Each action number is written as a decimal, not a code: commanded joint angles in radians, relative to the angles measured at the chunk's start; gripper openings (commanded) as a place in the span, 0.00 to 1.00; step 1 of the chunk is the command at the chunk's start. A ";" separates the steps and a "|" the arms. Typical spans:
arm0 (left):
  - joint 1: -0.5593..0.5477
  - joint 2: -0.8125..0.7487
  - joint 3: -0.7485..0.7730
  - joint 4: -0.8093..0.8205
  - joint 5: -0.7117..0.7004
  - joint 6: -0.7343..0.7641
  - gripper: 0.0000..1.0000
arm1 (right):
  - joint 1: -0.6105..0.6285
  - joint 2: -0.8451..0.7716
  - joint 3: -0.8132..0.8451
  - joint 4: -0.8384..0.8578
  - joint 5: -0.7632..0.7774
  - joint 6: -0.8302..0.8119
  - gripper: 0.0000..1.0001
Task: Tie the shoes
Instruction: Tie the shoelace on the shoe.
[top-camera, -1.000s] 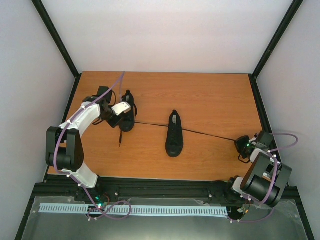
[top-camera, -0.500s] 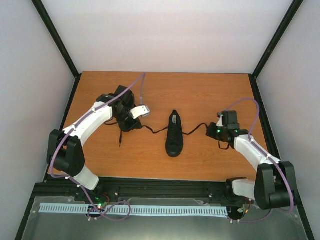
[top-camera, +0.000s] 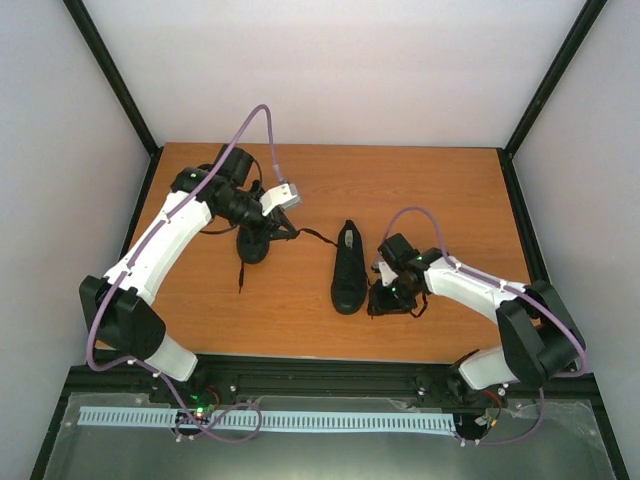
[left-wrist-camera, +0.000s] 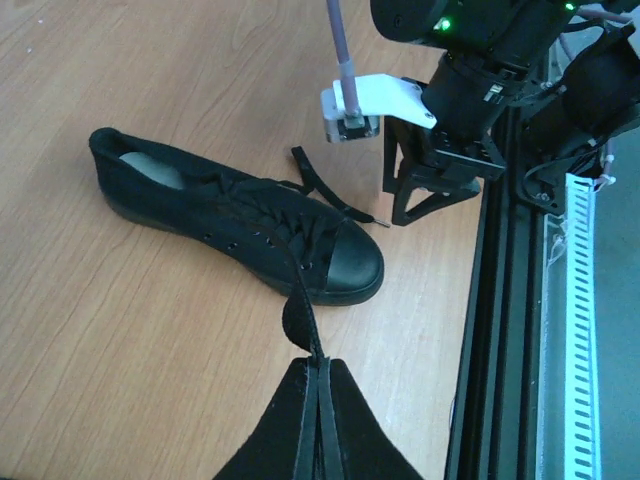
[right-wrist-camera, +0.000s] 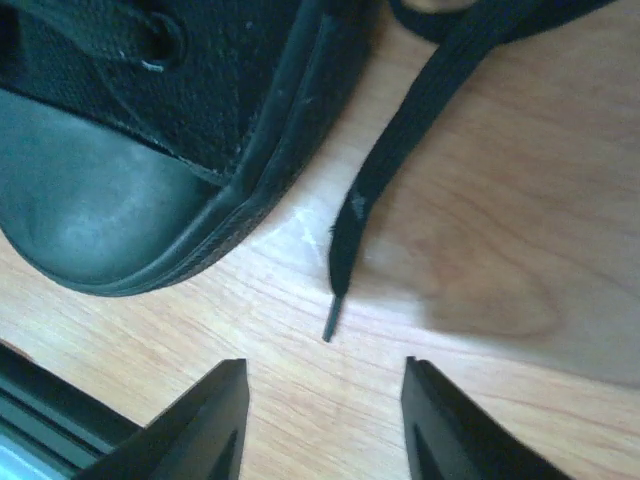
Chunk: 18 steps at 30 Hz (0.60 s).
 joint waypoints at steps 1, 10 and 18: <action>-0.004 -0.007 0.039 -0.040 0.086 0.019 0.01 | 0.008 -0.067 0.092 -0.099 0.151 -0.062 0.57; -0.006 -0.010 0.041 -0.023 0.110 0.007 0.01 | 0.047 -0.080 0.162 0.430 0.257 -0.266 0.92; -0.006 -0.030 0.042 -0.007 0.098 -0.004 0.01 | 0.048 0.105 0.199 0.624 0.121 -0.442 0.55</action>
